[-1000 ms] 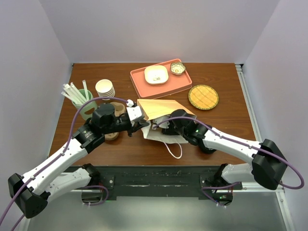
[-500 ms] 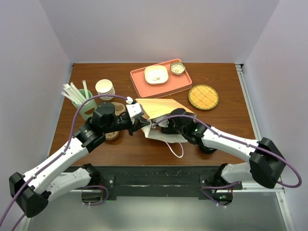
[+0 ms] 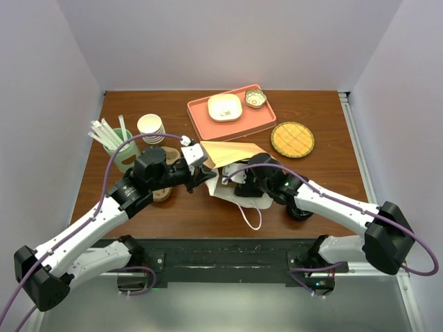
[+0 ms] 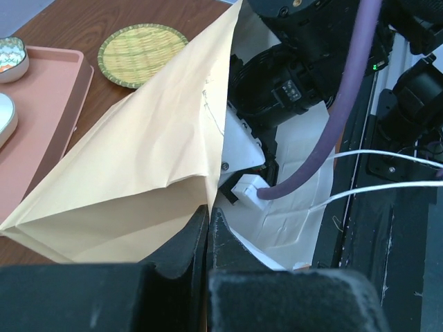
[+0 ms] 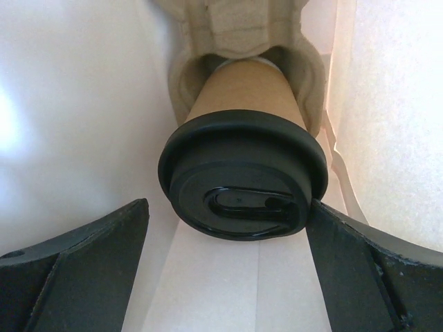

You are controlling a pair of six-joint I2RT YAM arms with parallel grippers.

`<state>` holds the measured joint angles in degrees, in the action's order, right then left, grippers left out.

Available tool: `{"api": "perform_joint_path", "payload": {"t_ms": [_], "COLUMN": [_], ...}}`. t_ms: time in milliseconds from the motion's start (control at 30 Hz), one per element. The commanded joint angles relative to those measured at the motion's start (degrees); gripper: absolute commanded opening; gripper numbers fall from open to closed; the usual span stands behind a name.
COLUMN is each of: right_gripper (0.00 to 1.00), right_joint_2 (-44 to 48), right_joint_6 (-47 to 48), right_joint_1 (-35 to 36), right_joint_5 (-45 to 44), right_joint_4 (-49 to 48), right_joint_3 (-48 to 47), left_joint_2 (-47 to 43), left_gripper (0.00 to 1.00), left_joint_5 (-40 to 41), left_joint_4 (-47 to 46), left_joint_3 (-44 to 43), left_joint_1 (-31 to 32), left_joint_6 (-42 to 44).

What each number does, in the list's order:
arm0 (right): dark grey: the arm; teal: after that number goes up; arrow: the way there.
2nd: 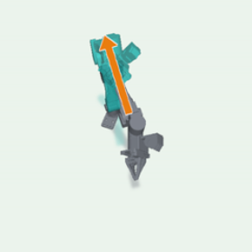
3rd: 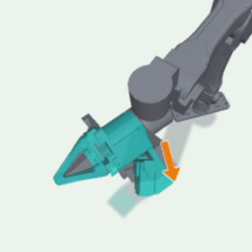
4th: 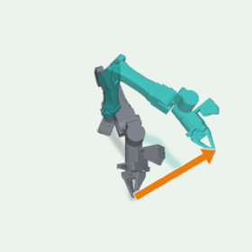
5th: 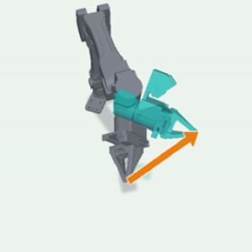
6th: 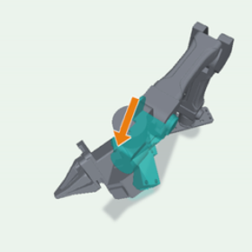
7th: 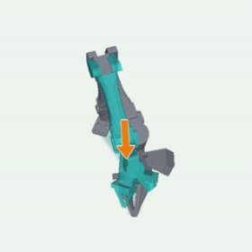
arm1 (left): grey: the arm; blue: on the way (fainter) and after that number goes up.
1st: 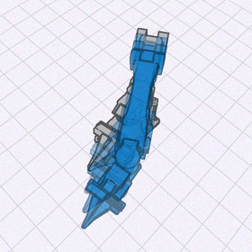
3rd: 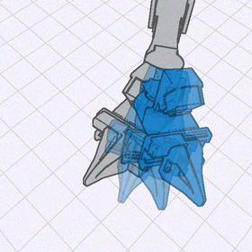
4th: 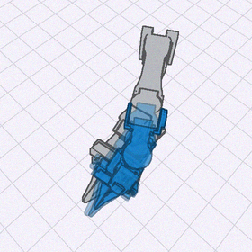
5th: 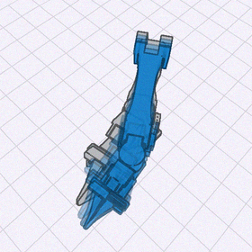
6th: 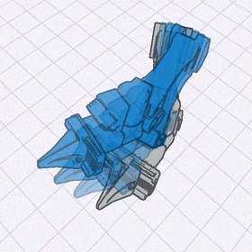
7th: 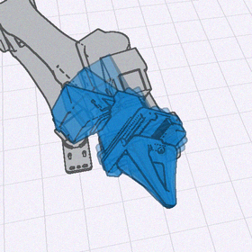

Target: Pack the takeout coffee

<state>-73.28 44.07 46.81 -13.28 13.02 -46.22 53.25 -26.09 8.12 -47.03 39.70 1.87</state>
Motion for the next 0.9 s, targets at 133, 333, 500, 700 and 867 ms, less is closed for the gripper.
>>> {"api": "perform_joint_path", "payload": {"t_ms": [133, 333, 500, 700, 867], "right_gripper": [0.99, 0.99, 0.99, 0.99, 0.99], "right_joint_2": [2.7, 2.6, 2.6, 2.4, 2.4], "right_joint_6": [-0.1, 0.4, 1.2, 1.7, 2.0], "right_joint_1": [-2.4, -2.8, -3.0, -3.2, -3.1], "right_joint_5": [0.8, 0.0, 1.7, 4.1, 4.8], "right_joint_4": [7.6, 10.5, 13.3, 15.5, 16.1], "right_joint_3": [-5.1, -7.3, -8.7, -9.6, -10.0], "left_joint_2": [0.2, 0.6, 0.8, 1.1, 1.3], "left_gripper": [0.0, 0.0, 0.0, 0.0, 0.0], "left_joint_5": [3.8, 4.9, 5.2, 5.0, 4.9], "left_joint_4": [-1.6, -0.3, 0.4, 0.6, 0.5], "left_joint_3": [-3.2, -4.3, -4.9, -5.2, -5.4], "left_joint_1": [-0.2, -0.2, -0.2, -0.2, -0.2], "left_joint_6": [-3.0, -2.9, -2.7, -3.1, -2.9]}}
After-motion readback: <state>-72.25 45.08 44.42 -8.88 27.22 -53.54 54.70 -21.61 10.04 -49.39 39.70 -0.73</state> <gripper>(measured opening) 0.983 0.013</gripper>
